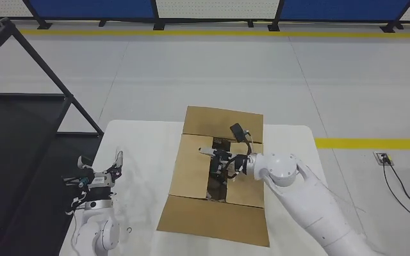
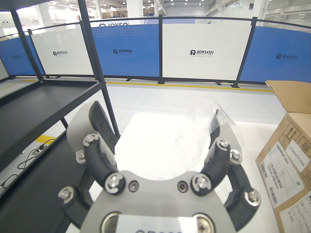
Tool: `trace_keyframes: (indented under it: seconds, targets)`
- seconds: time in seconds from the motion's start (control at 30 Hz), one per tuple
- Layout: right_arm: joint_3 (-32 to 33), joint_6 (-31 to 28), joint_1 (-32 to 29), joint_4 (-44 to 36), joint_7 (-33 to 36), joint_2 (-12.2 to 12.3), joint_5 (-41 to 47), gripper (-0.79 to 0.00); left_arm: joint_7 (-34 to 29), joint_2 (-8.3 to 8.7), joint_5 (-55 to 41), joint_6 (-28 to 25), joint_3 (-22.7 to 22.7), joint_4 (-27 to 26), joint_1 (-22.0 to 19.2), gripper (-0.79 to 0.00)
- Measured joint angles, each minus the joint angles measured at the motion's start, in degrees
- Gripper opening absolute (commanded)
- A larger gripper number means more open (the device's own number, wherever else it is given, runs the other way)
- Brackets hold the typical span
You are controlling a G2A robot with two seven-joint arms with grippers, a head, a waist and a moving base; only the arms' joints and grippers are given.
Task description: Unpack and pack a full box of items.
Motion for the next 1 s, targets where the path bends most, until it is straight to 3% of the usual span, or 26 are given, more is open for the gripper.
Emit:
trace_keyframes:
  seconds: [0.33,0.6,1.0]
  targets:
    - [0.7,-5.1,2.5,1.1,2.0,-1.6,5.9,0.000,0.0,0.00,0.0,0.0,0.0,0.0,0.0,0.000]
    - [-0.5,-8.5,3.9,0.4,-0.8,-3.8,11.4,0.000,0.0,0.00,0.0,0.0,0.0,0.0,0.0,0.000]
    - [-0.5,-8.5,3.9,0.5,-0.8,-3.8,11.3,0.000,0.0,0.00,0.0,0.0,0.0,0.0,0.0,0.000]
